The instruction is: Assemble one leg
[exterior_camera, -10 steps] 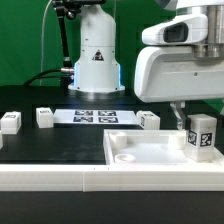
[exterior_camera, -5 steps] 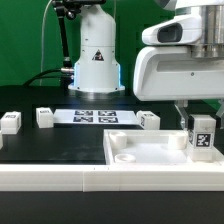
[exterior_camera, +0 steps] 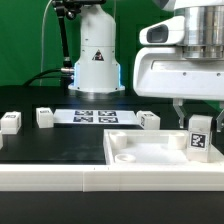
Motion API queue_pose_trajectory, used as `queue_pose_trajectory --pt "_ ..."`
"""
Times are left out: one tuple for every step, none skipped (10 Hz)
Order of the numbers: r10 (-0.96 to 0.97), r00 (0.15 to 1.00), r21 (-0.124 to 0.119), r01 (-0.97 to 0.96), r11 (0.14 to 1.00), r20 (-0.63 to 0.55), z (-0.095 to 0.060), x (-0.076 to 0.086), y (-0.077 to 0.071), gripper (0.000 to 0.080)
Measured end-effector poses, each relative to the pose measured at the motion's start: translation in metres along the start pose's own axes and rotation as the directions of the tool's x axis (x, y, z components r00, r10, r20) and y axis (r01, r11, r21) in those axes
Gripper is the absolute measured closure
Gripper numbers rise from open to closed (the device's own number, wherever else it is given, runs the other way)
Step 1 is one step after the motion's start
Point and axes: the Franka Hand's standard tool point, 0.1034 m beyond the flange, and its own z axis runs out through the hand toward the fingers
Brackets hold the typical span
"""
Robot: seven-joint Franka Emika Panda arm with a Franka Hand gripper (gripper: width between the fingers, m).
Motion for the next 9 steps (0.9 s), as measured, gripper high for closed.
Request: queue_pose_trajectory --pt "0.102 0.995 0.003 -0.102 0.995 0.002 0.0 0.0 0.0007 0.0509" --pt "0.186 0.982 0.002 -0.186 0.982 0.002 0.0004 -0.0007 0.0006 0.0509" --pt "0.343 0.939 -0.003 -0.343 0.939 -0.003 0.0009 -0.0023 0.0005 0.0509" --pt "0.442 0.897 -0.002 -0.442 0.897 -0.007 0.001 -0.0029 0.0004 0.0509" --pt "0.558 0.83 -0.001 -0.558 0.83 -0.014 0.0008 -0.0034 0.0005 0.0509" --pt "0.607 0.795 -0.007 -0.607 0.795 -0.011 0.0008 -0.0035 0.0006 0.0509" --pt "0.646 0.763 -0.003 -0.646 0.763 -0.003 0.0009 -0.0029 0.001 0.0509" --pt "0.682 0.731 -0.002 -0.682 0.731 0.003 0.0008 -0.0025 0.0013 0.0509" --pt "0.691 0.723 -0.002 -0.691 0.723 0.003 0.0009 -0.003 0.001 0.0508"
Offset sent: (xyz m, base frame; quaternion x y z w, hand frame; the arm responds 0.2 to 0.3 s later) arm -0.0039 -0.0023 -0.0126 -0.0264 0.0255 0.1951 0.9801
